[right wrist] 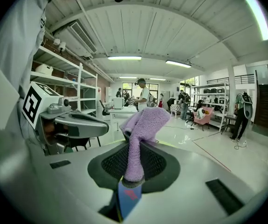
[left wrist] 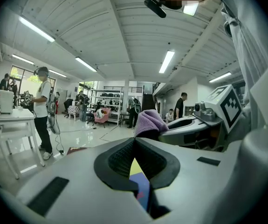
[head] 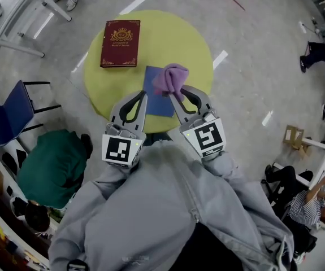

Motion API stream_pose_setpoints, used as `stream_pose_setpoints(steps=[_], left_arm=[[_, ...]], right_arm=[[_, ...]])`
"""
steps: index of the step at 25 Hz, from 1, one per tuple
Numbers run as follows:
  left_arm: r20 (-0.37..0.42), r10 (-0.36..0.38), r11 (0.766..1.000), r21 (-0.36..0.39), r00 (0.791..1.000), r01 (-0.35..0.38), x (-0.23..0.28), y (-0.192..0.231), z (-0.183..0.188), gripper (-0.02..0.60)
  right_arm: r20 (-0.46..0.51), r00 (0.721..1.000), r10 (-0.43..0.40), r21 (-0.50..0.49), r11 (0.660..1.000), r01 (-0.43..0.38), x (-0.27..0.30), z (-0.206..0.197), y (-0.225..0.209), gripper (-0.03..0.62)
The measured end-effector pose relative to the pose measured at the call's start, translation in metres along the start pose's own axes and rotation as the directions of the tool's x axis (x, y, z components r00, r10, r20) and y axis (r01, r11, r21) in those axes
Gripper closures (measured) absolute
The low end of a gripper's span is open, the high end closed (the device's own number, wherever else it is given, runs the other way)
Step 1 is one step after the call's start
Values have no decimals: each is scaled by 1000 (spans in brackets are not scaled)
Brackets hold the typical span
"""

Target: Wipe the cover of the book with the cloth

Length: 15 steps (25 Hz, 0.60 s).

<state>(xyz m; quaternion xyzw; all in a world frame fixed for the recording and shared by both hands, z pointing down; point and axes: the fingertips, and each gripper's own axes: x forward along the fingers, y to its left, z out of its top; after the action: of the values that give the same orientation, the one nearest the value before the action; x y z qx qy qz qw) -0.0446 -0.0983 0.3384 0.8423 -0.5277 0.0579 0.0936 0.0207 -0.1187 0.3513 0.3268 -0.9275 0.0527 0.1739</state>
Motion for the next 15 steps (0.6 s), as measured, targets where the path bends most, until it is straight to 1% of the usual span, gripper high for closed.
stream_pose_setpoints(steps=[4,8,11,15], left_arm=[[-48,0,1000,-12,999,-1,8,7,-30,563],[-111,-9,1000,-3,994,9,16,11,-66,563],[-159,-5,1000,-16,987,2,20,17,-93,563],[-227,-11,1000,-10,974,9,25,27,-130,563]], right_arm=[[-63,997,42,-47,998,-45,25,-22,-4,522],[-129,989,77,-92,992,-89,48,-45,-10,522],[-178,978,110,-99,987,-129,65,-62,-12,522],[-241,958,156,-102,977,-185,88,-83,-16,522]])
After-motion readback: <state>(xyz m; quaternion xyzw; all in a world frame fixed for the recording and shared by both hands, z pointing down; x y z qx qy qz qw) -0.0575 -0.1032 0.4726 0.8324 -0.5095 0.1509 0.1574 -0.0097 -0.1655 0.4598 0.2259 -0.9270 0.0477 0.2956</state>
